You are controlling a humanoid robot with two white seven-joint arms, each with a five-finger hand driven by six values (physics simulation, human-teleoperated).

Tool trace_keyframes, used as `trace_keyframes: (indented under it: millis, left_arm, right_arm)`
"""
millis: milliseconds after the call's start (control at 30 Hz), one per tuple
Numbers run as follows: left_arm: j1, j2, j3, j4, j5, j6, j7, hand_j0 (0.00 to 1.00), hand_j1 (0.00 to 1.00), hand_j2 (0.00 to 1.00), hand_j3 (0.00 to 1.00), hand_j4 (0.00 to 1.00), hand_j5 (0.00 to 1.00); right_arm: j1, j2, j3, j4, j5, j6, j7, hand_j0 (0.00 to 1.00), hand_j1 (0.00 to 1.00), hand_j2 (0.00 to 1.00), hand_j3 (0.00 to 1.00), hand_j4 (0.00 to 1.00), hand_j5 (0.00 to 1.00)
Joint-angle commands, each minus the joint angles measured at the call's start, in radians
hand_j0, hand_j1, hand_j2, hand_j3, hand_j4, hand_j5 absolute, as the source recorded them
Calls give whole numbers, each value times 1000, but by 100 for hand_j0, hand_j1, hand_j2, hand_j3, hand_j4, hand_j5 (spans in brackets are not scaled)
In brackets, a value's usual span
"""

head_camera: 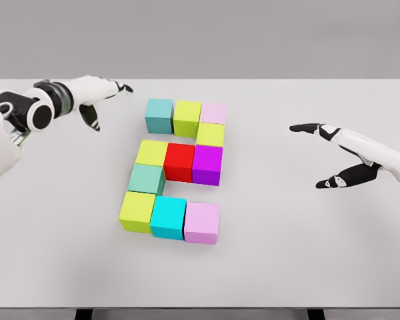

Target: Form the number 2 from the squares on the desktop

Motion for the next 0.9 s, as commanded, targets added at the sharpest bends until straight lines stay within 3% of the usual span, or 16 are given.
trace_keyframes:
  millis: [0,233,733,867]
  left_arm:
    - [-5,35,-67,1,94,-1,0,100,100,100,100,100,100]
    - [-78,50,-168,51,171,-1,0,100,100,100,100,100,100]
    - [-114,-4,-220,94,164,-1,0,100,100,100,100,100,100]
    - [-127,-36,-225,145,160,-22,0,100,100,100,100,100,100]
  right_arm:
    - [0,-1,0,-2,-7,3,0,100,100,100,100,100,100]
    - [0,-1,1,-2,-7,3,0,100,100,100,100,100,100]
    - [0,-1,0,-2,-7,3,0,100,100,100,100,100,100]
    - [0,-1,0,-2,-7,3,0,100,100,100,100,100,100]
